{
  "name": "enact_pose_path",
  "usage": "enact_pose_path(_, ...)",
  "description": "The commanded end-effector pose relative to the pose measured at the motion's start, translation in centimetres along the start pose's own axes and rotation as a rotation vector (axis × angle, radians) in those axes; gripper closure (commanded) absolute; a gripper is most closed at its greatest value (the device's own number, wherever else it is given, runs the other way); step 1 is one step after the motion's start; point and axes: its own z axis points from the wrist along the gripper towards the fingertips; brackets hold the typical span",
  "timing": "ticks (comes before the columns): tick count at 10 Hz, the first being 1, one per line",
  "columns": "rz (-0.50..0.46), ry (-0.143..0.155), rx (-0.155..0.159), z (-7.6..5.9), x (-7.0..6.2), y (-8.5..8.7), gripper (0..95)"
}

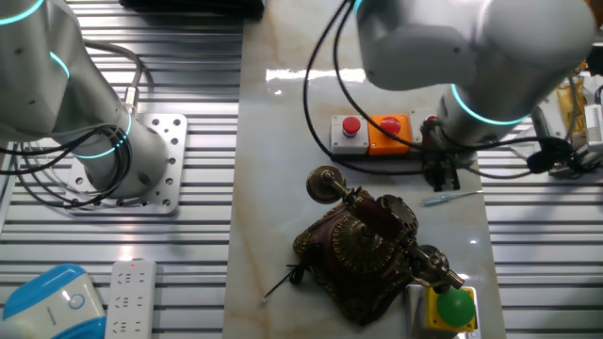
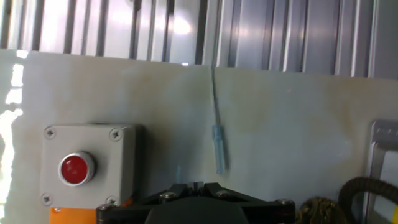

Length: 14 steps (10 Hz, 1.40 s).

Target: Dial a number on an old rotary phone

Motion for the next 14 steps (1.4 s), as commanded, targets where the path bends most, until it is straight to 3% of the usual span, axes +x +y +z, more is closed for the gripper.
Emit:
enact_pose_path(1,-0.021,0.008,0.031,0.4,-0.3,-0.5,76.0)
enact_pose_path(3,-0.015,0.031,0.060,0.1,-1.2,-0.7,76.0)
enact_pose_path(4,-0.015,0.031,0.060,0.1,-1.2,-0.7,76.0)
enact_pose_path(5,-0.013,0.029,0.067,-0.2,-1.8,-0.7,76.0)
enact_pose_path(9,-0.005,-0.002,0.075,-0.3,-2.1,-0.7,76.0)
enact_pose_path(10,0.002,-0.010,0.073,-0.4,-2.3,-0.7,95.0)
enact_pose_path(14,0.017,-0.008,0.065,-0.4,-2.3,-0.7,95.0)
